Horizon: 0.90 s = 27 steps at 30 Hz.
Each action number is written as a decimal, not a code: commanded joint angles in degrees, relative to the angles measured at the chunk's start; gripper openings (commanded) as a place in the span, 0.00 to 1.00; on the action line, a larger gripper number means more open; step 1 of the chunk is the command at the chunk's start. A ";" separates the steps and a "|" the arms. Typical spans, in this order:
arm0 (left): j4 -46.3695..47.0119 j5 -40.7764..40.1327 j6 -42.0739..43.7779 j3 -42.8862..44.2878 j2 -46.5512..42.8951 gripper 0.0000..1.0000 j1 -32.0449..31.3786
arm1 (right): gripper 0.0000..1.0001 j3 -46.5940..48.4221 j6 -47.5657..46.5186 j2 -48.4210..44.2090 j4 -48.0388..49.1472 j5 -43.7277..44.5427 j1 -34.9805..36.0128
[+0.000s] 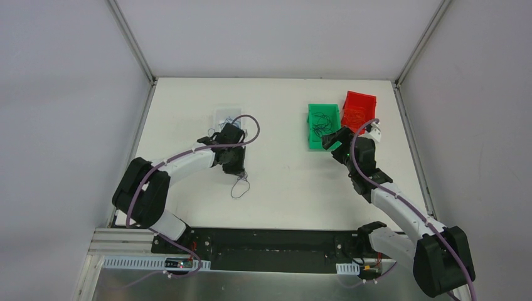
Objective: Untangle the cables
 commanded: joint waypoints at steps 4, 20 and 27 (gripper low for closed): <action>0.25 -0.37 -2.57 6.33 -5.31 0.00 -6.10 | 0.89 2.41 0.28 -0.37 0.31 0.89 -0.49; 1.55 3.51 -3.19 57.76 28.53 0.00 -13.91 | 0.89 2.67 3.93 -12.84 -12.22 21.31 -2.60; 2.06 4.07 -5.51 84.26 50.41 0.00 -13.01 | 0.88 0.84 3.49 -17.88 -13.41 24.69 -2.66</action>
